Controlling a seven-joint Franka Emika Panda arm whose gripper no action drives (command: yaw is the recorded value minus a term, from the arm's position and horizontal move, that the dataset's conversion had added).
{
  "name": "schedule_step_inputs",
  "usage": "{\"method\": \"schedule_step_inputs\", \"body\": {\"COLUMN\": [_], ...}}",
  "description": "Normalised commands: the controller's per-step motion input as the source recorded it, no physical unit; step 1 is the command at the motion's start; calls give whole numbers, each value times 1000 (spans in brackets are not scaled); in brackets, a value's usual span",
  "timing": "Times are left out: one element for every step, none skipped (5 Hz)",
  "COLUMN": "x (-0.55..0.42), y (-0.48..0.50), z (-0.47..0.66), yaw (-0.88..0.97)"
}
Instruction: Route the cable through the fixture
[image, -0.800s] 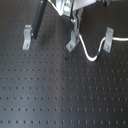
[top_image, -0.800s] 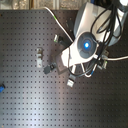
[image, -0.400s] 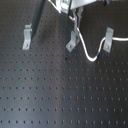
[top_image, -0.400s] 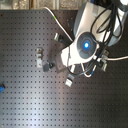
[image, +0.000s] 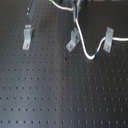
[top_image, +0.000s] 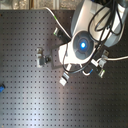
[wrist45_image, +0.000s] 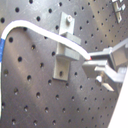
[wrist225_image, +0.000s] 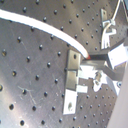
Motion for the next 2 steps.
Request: {"method": "schedule_step_inputs", "body": {"x": [79,-35], "y": [4,236], "z": [526,76], "yaw": [0,343]}}
